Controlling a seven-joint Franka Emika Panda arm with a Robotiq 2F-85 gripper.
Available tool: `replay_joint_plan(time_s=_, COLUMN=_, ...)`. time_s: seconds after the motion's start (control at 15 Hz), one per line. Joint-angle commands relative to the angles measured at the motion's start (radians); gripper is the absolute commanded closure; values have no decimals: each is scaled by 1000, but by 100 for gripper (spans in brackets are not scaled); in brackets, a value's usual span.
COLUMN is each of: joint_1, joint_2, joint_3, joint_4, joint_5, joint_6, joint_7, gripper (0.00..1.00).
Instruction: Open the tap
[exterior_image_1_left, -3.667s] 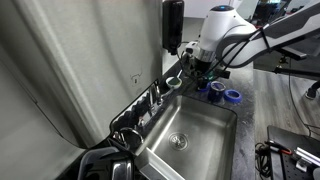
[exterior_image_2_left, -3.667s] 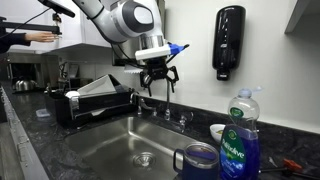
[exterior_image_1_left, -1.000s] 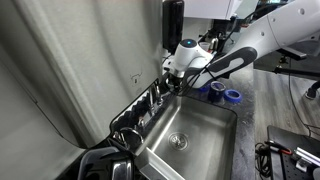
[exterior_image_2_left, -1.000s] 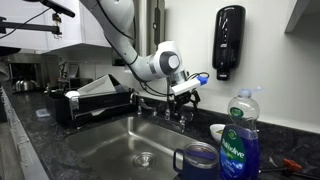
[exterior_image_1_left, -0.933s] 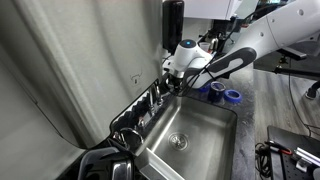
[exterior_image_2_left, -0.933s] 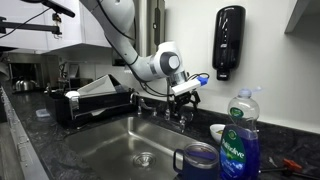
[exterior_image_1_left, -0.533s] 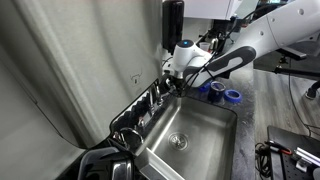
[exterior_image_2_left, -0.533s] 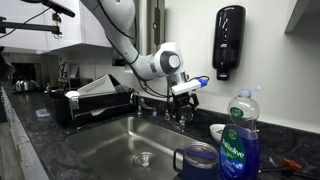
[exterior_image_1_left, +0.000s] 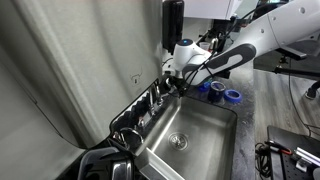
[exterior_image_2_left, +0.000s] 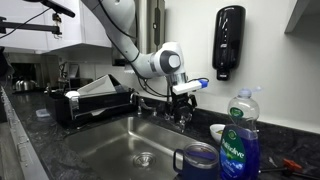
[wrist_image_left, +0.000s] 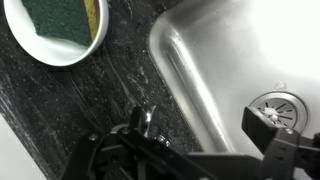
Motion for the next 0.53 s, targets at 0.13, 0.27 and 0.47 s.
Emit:
replay_joint_plan(time_s=0.13, joint_1=-18, joint_2=-37, joint_3=20, joint_4=-36, joint_5=34, joint_6=-58, joint_7=-76, gripper=0)
replay_joint_plan(time_s=0.27, joint_1=-18, joint_2=-42, joint_3=21, joint_4=-42, joint_5=34, joint_6=-59, joint_7=-82, gripper=0)
replay_joint_plan(time_s=0.47, joint_1=-18, joint_2=-50, joint_3=23, joint_4=-54, joint_5=36, joint_6=-56, joint_7=-90, gripper=0)
